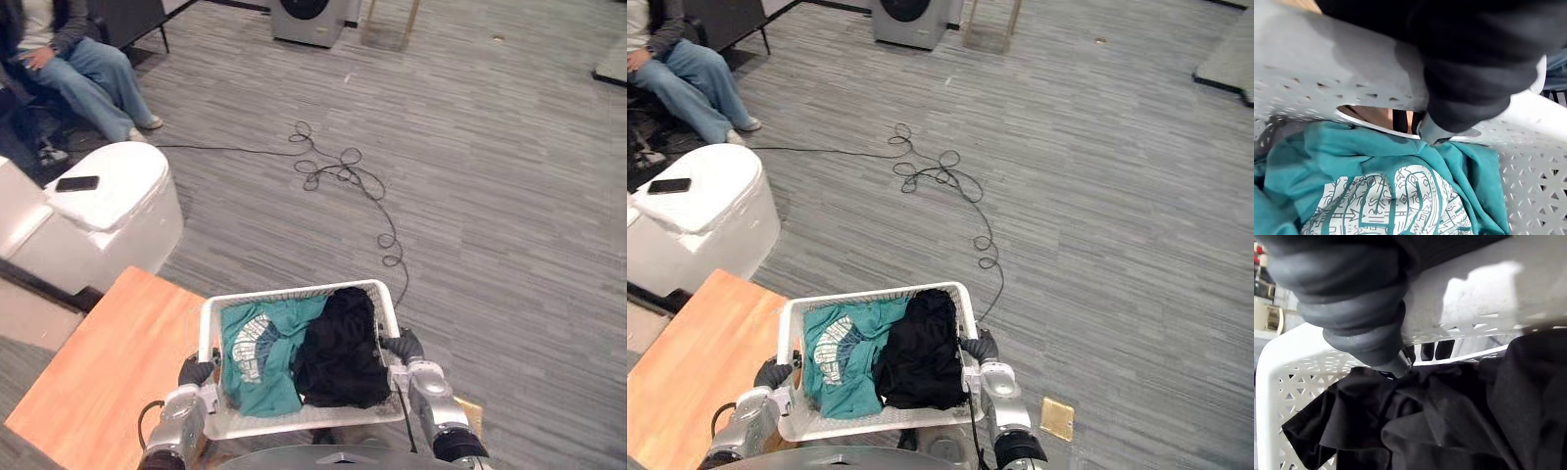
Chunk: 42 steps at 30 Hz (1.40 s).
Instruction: Pick up the laundry basket with both hands and put the clothes into the washing machine.
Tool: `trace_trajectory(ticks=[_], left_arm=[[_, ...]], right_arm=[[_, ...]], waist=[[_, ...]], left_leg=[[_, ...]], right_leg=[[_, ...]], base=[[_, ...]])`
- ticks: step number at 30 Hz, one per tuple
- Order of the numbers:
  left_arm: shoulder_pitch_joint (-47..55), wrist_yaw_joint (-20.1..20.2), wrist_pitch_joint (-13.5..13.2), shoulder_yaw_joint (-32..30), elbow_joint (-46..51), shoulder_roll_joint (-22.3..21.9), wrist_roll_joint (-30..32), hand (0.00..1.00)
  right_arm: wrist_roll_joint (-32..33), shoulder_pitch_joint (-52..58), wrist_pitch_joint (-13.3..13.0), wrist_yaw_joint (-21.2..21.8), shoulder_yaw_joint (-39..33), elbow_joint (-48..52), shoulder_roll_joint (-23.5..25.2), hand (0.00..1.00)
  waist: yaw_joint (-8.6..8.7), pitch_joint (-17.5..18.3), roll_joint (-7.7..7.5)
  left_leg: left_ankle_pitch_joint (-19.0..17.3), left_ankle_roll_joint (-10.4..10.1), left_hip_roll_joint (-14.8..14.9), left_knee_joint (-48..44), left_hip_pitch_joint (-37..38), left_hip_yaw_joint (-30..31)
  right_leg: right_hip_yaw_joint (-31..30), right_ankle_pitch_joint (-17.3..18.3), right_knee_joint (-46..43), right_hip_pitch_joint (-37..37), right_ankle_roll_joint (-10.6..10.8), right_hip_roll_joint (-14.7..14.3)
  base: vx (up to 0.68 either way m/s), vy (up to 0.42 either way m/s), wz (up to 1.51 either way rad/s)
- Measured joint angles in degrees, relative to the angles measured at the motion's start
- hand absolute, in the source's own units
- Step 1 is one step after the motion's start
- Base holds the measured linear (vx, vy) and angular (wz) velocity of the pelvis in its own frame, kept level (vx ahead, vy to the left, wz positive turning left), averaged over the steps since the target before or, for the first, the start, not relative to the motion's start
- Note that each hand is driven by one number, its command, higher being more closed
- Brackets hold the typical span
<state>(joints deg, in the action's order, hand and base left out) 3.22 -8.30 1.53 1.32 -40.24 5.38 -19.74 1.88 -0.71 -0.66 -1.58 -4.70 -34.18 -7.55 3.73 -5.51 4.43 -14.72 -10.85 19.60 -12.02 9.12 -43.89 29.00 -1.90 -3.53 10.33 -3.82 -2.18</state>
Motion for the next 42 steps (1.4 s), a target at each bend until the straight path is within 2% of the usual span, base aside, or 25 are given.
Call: trace_trajectory(ticks=[1, 3, 4, 5, 6, 7, 9, 12, 14, 15, 16, 17, 20, 23, 24, 26, 29, 31, 33, 35, 37, 38, 39, 40, 42], left_arm=[[0.2, 0.0, 0.0, 0.2, -0.5, -0.3, -0.3, 1.00], [0.9, -0.2, 0.0, 0.9, -0.9, 0.4, -1.4, 1.00], [1.8, -0.2, 0.0, 1.0, -0.9, 0.8, -2.1, 1.00], [2.0, -0.3, -0.7, 0.9, 0.4, 1.0, -2.6, 1.00], [2.0, -0.3, -0.6, 1.0, 0.7, 1.0, -2.6, 1.00], [2.1, -0.3, -0.8, 0.8, 2.9, 1.2, -2.7, 1.00], [2.2, -0.3, -1.3, -0.4, 4.9, 1.3, -2.7, 1.00], [2.9, -0.3, -2.1, -1.6, 6.8, 1.8, -3.3, 1.00], [3.1, -0.2, -2.3, -1.6, 7.1, 1.3, -3.8, 1.00], [3.0, -0.2, -2.5, -1.7, 7.3, 1.0, -3.9, 1.00], [2.5, -0.2, -2.5, -2.1, 7.6, 0.5, -3.9, 1.00], [2.9, -0.2, -2.4, -3.3, 7.3, 0.4, -3.9, 1.00], [1.9, -0.2, -2.3, -3.4, 7.0, 1.4, -3.9, 1.00], [1.8, -0.2, -1.4, -1.0, 5.0, 4.0, -3.9, 1.00], [2.1, -0.2, -1.4, -0.5, 5.0, 4.3, -3.9, 1.00], [2.6, -0.2, -1.2, 0.4, 5.1, 4.6, -4.0, 1.00], [1.8, -0.2, -1.2, 0.5, 5.3, 4.2, -5.3, 1.00], [0.9, -0.2, -1.2, 1.1, 5.4, 4.5, -5.3, 1.00], [1.0, -0.2, -0.7, 1.4, 5.4, 5.1, -5.3, 1.00], [1.1, -0.2, -0.6, 1.5, 5.4, 4.9, -5.3, 1.00], [1.3, -0.1, -0.7, 1.2, 5.4, 4.5, -4.9, 1.00], [1.6, -0.1, -0.7, 1.0, 5.4, 3.6, -4.9, 1.00], [2.1, -0.1, -0.6, 0.9, 5.4, 3.3, -4.9, 1.00], [3.6, -0.2, -0.6, 0.8, 5.2, 2.6, -4.9, 1.00], [1.9, 0.4, -0.5, 1.1, 5.9, 3.3, -4.1, 1.00]], right_arm=[[0.0, 0.6, -0.1, -0.2, 0.1, 0.3, -0.3, 1.00], [-0.1, 1.8, -0.5, -0.4, 0.7, 0.5, 0.1, 1.00], [-0.1, 1.9, -0.5, -0.4, 2.3, 0.6, 0.0, 1.00], [0.0, 1.7, -0.7, -0.6, 2.5, 0.6, 0.0, 1.00], [0.0, 1.5, -0.7, -0.6, 2.4, 0.6, 0.0, 1.00], [0.0, -0.9, -0.7, -0.7, 2.3, 0.6, -0.4, 1.00], [0.1, -2.8, -0.8, -0.8, 2.4, 0.2, -0.4, 1.00], [0.5, -4.1, -1.8, -0.3, 4.1, 0.0, -0.2, 1.00], [0.5, -4.7, -2.1, -0.2, 4.6, -0.1, -0.6, 1.00], [0.5, -5.0, -2.4, -0.2, 4.4, -0.4, -1.2, 1.00], [0.5, -5.7, -2.5, -0.2, 4.2, -0.5, -1.3, 1.00], [0.4, -6.4, -2.4, -0.2, 4.5, -0.5, -0.6, 1.00], [0.0, -6.2, -2.0, -0.2, 3.8, -1.3, 0.4, 1.00], [0.1, -4.0, -1.8, -0.2, 2.8, -2.5, 2.3, 1.00], [0.1, -3.1, -1.8, -0.2, 2.7, -2.5, 2.3, 1.00], [0.2, -2.0, -2.3, -0.1, 2.2, -2.0, 2.6, 1.00], [-0.1, -2.3, -1.8, 0.0, 1.8, -0.6, 2.2, 1.00], [0.1, -2.2, -1.7, 0.1, 1.0, -0.5, 2.3, 1.00], [0.2, -2.1, -1.8, 0.1, 0.7, -0.4, 3.0, 1.00], [0.1, -1.6, -1.6, 0.2, -0.6, -0.1, 3.5, 1.00], [0.1, -1.9, -1.6, 0.3, -1.1, -0.5, 3.5, 1.00], [0.1, -1.7, -1.4, 0.4, -1.1, -0.4, 2.9, 1.00], [0.1, -1.5, -1.3, 0.6, -1.1, -0.4, 2.5, 1.00], [0.1, -1.4, -0.1, 1.0, -0.8, -0.5, 2.3, 1.00], [1.7, -1.9, -0.2, 1.0, -1.4, -1.6, 2.3, 1.00]], waist=[[0.83, 0.5, -0.10], [-0.24, 0.4, 0.26], [-1.84, 0.4, 0.31], [-2.86, -0.1, 0.16], [-2.96, -0.3, 0.17], [-3.32, -2.2, 0.94], [-4.53, -3.0, 0.13], [-5.86, -3.1, -0.05], [-5.95, -3.0, -0.26], [-6.43, -3.0, -0.17], [-7.09, -2.9, -0.73], [-7.12, -2.7, -1.29], [-6.91, -3.6, -4.66], [-4.92, -4.9, -7.40], [-4.69, -5.1, -7.10], [-4.22, -5.2, -6.99], [-3.97, -5.4, -6.79], [-3.36, -6.1, -5.47], [-3.33, -5.9, -6.13], [-2.78, -5.4, -5.39], [-3.23, -4.2, -4.29], [-3.04, -4.2, -1.24], [-3.21, -4.1, 0.21], [-4.61, -4.3, 2.03], [-5.48, -5.7, 1.66]], left_leg=[[-0.9, 1.6, 1.8, -2.3, 1.2, -0.3], [-1.7, 10.0, 8.1, -18.7, -1.1, 0.6], [3.2, 20.6, 12.2, -30.7, -4.7, 4.6], [8.7, 20.5, 13.3, -40.9, -10.4, 14.2], [8.5, 19.8, 13.0, -42.2, -11.1, 15.9], [4.0, 14.3, 6.4, -50.2, -18.1, 25.9], [0.6, 11.4, -3.6, -48.8, -24.1, 32.4], [0.4, 9.6, -9.7, -28.9, -28.8, 33.1], [6.6, 8.0, -13.3, -7.7, -29.2, 34.7], [13.3, 6.7, -14.2, -1.1, -29.2, 36.1], [19.5, 8.1, -15.0, -0.4, -28.5, 36.2], [20.3, 12.2, -16.0, 0.3, -27.7, 35.8], [12.3, 14.2, -17.4, -5.1, -26.5, 32.5], [4.9, 15.3, -20.2, -6.9, -15.6, 31.2], [3.9, 15.6, -20.2, -7.0, -13.7, 31.3], [1.7, 15.1, -20.1, -4.3, -8.0, 32.1], [0.8, 13.7, -19.9, -1.6, -3.9, 33.9], [-0.6, 11.5, -18.2, 1.7, 1.6, 36.0], [-2.2, 8.9, -18.4, 4.2, 5.2, 36.3], [-6.1, 7.5, -16.6, 4.1, 8.1, 38.0], [-8.0, 5.4, -12.7, -8.6, 4.9, 39.9], [-4.0, 6.1, -7.5, -25.6, -1.8, 39.8], [1.1, 7.8, -5.1, -33.2, -5.6, 39.7], [14.1, 9.0, -0.7, -47.9, -12.6, 40.1], [9.3, 9.7, -1.8, -60.9, -19.8, 41.2]], right_leg=[[-1.4, 3.0, -6.6, 0.0, -1.8, -0.3], [-5.1, 7.0, -6.7, -2.7, 0.4, -2.4], [-7.8, 6.3, -4.8, -5.4, -1.2, -4.3], [-10.5, 6.2, -3.6, -7.9, -2.0, -5.2], [-11.0, 6.3, -3.6, -8.1, -2.1, -5.3], [-15.2, 7.2, -3.3, -9.8, -3.1, -4.8], [-19.5, 7.3, -1.3, -12.3, -3.2, -3.8], [-24.0, 7.9, 2.2, -17.5, -1.1, -3.1], [-25.7, 8.9, 4.3, -20.4, 1.0, -2.2], [-26.9, 9.6, 5.4, -21.7, 2.3, -2.0], [-28.6, 10.5, 5.0, -22.1, 3.7, -1.1], [-29.2, 11.4, 3.8, -21.8, 5.2, 0.4], [-31.0, 16.2, -17.4, -13.5, 11.9, 3.7], [-28.1, 8.4, -58.4, -0.4, 15.4, 8.2], [-27.8, 8.6, -61.9, 1.3, 14.9, 8.0], [-22.8, 11.3, -60.6, 8.6, 9.5, 9.8], [-18.2, 12.9, -48.6, 12.6, 8.4, 11.6], [-15.4, 8.6, -22.0, 10.3, 8.7, 10.6], [-15.9, 2.6, -5.9, 9.6, 9.8, 11.1], [-17.4, 0.8, -7.3, 10.4, 8.5, 11.1], [-17.2, -2.3, -17.5, 12.3, 5.1, 8.6], [-15.2, 1.1, -18.3, 9.9, 3.5, 5.8], [-14.6, 2.2, -17.6, 8.3, 2.8, 3.9], [-15.0, 4.6, -15.5, 3.8, 0.6, 0.0], [-17.1, 6.7, -12.8, -2.8, -0.6, -2.0]], base=[[0.21, -0.043, -0.29], [0.30, -0.194, -0.59], [0.35, -0.273, -1.18], [0.34, -0.150, -0.97], [0.36, -0.015, -0.99], [0.28, 0.044, -0.83], [0.34, 0.078, -1.26], [0.39, 0.107, -0.89], [0.46, 0.144, -0.39], [0.48, 0.188, -0.59], [0.59, 0.230, -0.70], [0.53, 0.228, -0.63], [0.48, 0.206, -0.46], [0.48, 0.205, 0.01], [0.43, 0.117, 0.35], [0.58, 0.114, 0.12], [0.53, 0.025, 0.28], [0.51, -0.083, 0.54], [0.56, -0.167, 0.44], [0.62, -0.257, 0.56], [0.73, -0.390, 0.46], [0.65, -0.415, 0.13], [0.83, -0.449, -0.34], [0.70, -0.301, -0.59], [0.71, -0.238, -0.53]])
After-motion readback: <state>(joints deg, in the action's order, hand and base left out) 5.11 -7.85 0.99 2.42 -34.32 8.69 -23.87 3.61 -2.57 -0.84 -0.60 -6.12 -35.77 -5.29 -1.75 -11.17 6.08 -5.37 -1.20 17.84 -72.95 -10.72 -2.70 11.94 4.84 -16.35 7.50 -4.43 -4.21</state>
